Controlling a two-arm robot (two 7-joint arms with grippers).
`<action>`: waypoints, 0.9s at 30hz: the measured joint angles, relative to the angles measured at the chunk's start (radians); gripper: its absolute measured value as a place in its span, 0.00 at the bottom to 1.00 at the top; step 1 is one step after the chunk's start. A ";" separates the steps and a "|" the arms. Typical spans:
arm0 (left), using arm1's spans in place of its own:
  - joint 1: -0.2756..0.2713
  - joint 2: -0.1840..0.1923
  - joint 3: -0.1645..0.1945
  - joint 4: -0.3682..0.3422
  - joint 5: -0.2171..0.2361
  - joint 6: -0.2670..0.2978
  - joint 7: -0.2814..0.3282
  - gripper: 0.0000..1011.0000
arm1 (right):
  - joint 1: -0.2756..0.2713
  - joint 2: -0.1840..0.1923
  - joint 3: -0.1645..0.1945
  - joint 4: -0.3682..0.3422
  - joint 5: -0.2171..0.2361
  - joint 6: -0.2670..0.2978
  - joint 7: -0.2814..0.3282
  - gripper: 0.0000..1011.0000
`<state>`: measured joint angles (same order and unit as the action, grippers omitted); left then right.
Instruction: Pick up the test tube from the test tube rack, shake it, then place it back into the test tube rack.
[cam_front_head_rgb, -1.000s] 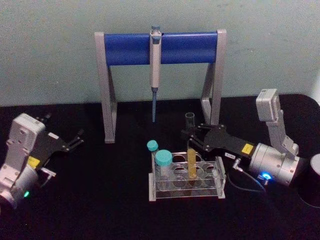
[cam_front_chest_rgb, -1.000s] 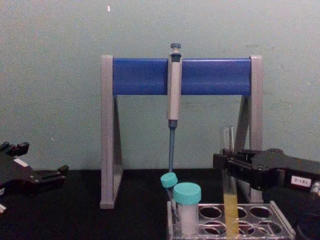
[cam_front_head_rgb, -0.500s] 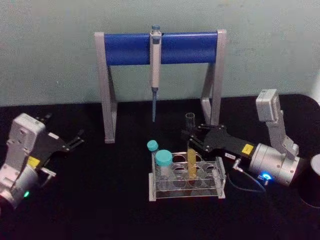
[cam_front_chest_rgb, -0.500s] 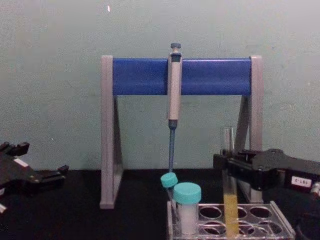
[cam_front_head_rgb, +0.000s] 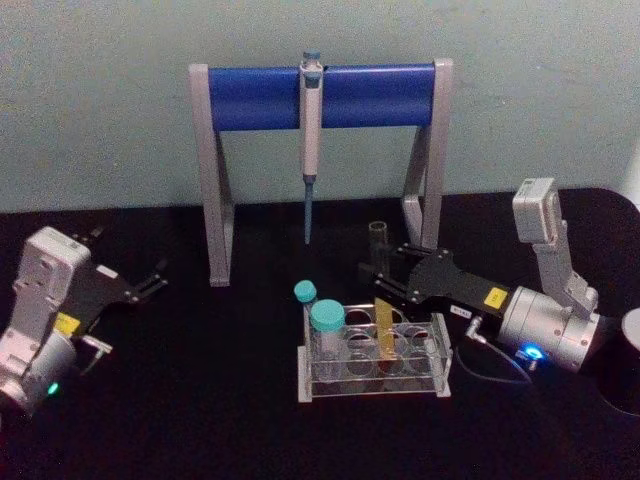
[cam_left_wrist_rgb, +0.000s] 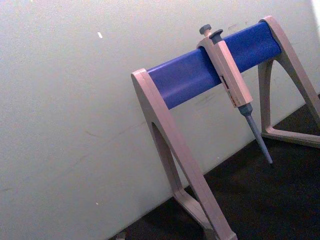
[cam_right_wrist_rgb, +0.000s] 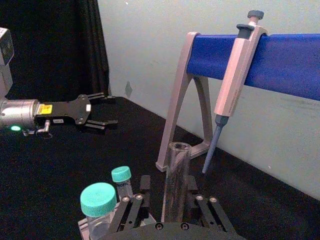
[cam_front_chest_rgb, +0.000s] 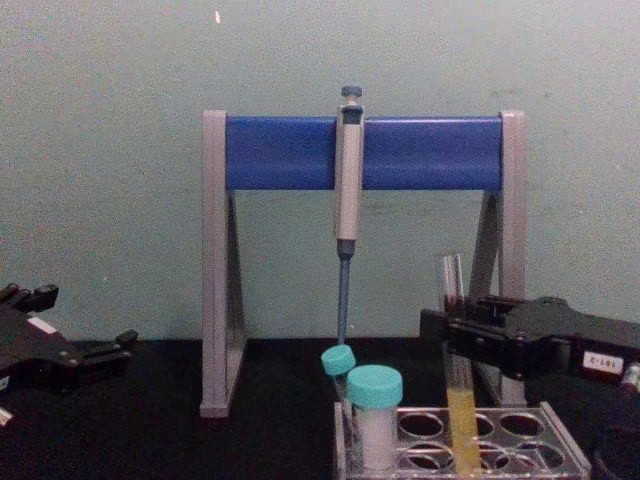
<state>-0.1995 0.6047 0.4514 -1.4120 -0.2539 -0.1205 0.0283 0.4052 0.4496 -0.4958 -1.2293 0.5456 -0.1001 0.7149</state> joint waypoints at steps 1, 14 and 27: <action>0.000 0.000 0.000 0.000 0.000 0.000 0.000 0.99 | 0.000 0.000 0.000 0.000 0.000 0.000 0.000 0.43; 0.000 0.000 0.000 0.000 0.000 0.000 0.000 0.99 | 0.000 0.000 0.000 0.000 0.000 0.000 0.000 0.83; 0.000 0.000 0.000 0.000 0.000 0.000 0.000 0.99 | 0.000 0.000 0.000 0.000 0.000 0.000 0.000 0.99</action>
<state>-0.1996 0.6047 0.4513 -1.4120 -0.2539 -0.1205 0.0283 0.4052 0.4495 -0.4960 -1.2293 0.5459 -0.1000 0.7149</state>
